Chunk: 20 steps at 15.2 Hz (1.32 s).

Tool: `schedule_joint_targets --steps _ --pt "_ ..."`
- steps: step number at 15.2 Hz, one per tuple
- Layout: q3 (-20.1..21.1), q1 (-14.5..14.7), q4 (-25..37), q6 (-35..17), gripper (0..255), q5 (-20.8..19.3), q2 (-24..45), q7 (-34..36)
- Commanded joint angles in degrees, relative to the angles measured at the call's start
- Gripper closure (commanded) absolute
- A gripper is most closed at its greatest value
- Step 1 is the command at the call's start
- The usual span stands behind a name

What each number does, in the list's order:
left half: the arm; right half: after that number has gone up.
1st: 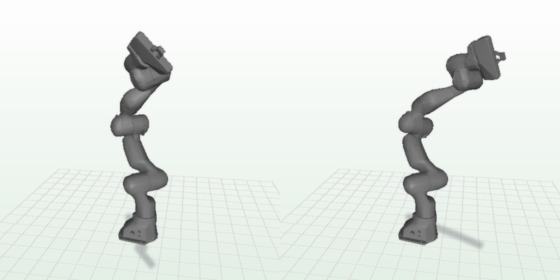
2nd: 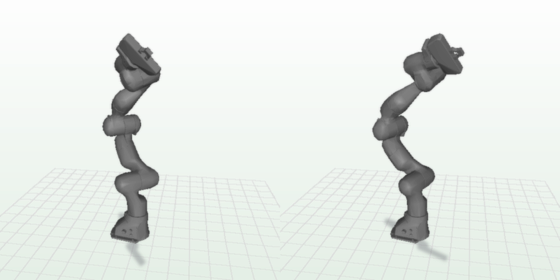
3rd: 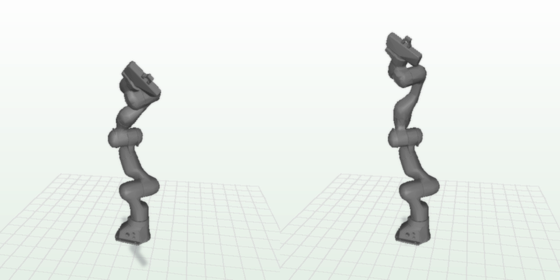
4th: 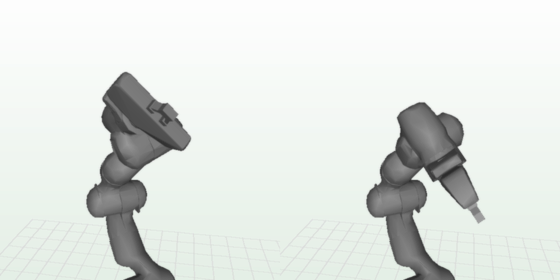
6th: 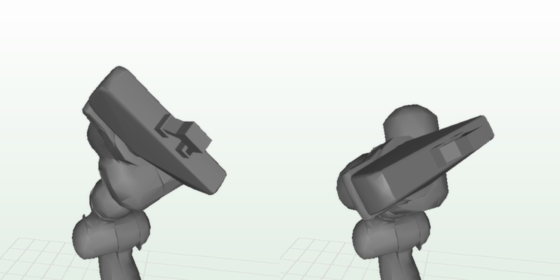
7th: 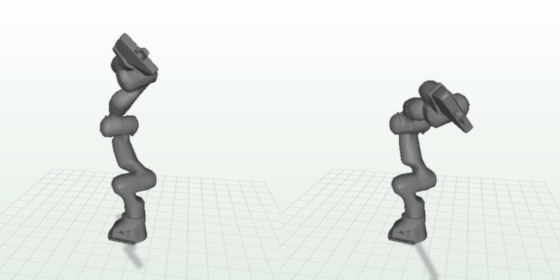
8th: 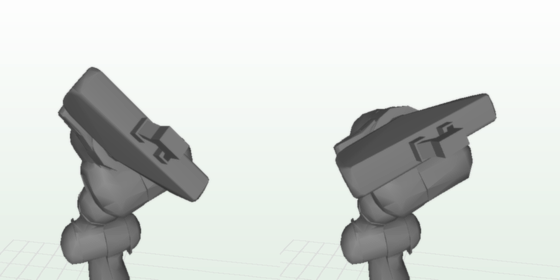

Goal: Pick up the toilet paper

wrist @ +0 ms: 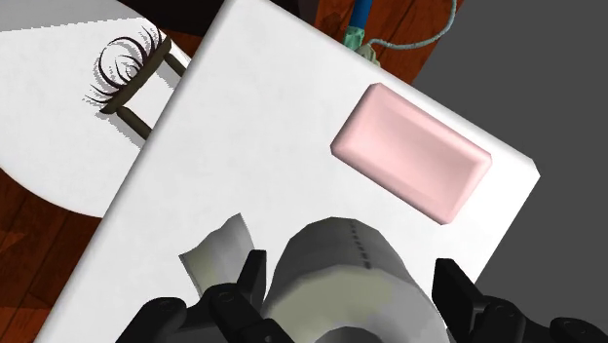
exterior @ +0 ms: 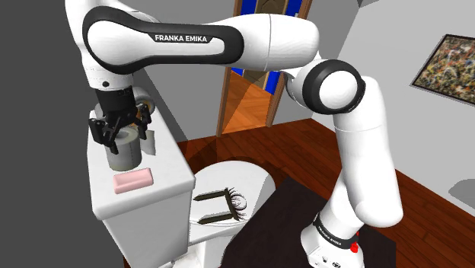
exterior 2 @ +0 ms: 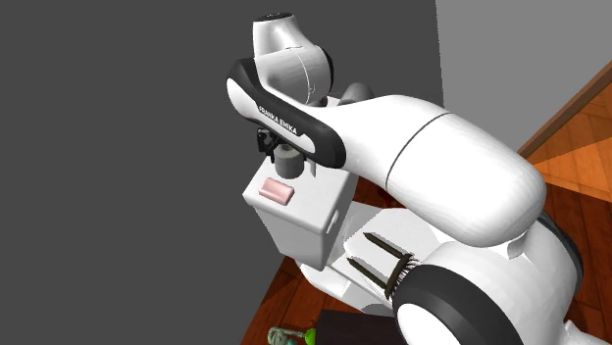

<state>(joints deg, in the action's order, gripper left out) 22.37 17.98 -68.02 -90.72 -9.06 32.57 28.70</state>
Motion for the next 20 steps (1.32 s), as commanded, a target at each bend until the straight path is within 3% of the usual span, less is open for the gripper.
schedule_joint_targets --steps 1,5,9,20 --pt "0.0 0.0 -0.1 -0.1 255 0.0 0.1 0.0" --pt "0.0 0.0 0.0 -0.1 255 0.0 0.1 -0.1" --pt "0.0 0.5 3.8 3.3 255 -0.1 0.5 -0.1" --pt "-0.4 3.4 19.4 14.6 255 -1.2 4.6 -0.3"
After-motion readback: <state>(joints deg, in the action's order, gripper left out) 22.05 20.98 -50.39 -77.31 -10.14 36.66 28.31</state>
